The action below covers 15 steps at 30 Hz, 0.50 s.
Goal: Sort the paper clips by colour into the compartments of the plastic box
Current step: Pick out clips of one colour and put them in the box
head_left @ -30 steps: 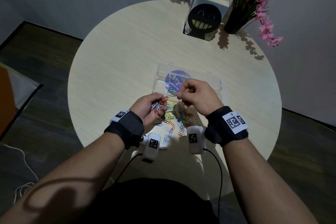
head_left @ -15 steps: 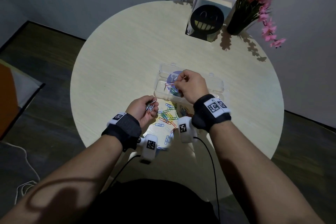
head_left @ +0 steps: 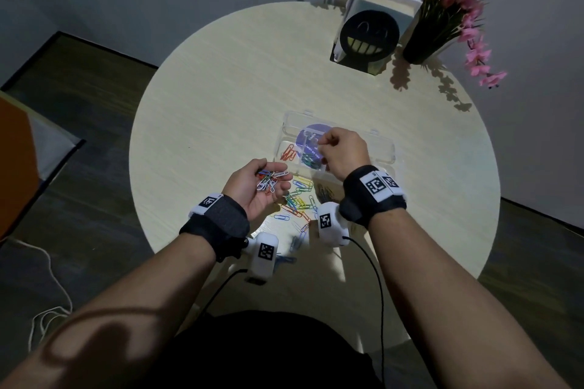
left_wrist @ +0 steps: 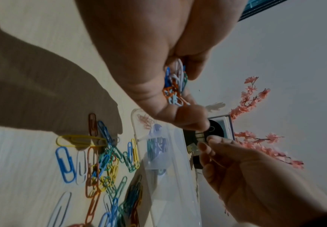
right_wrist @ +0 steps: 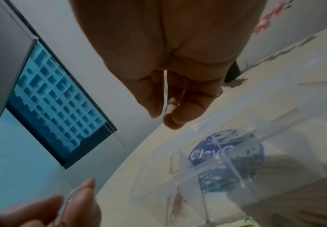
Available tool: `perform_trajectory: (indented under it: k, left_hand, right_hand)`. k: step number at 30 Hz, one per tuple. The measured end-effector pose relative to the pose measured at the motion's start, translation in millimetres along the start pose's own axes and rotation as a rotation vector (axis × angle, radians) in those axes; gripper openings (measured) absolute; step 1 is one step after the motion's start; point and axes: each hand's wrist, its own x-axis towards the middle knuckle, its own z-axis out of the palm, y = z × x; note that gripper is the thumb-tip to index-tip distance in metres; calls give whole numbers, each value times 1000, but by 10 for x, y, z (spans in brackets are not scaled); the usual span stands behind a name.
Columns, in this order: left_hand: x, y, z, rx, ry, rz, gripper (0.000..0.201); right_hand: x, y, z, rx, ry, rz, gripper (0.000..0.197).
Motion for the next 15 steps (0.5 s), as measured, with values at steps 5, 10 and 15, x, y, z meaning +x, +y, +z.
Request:
perform_trajectory:
  k: [5,10,15]
  left_hand:
    - [-51,-57,129,72,-81,-25,39]
    - [-66,-94,201,131,-108,11,36]
    - [-88,-126,216,165,-80,43,31]
  right_hand:
    - [-346,-53,-138,48,-131,-148,13]
    - [-569,-136,-101,-105,-264,-229,13]
    - [-622,-127,-11,-345,-230,-269,5]
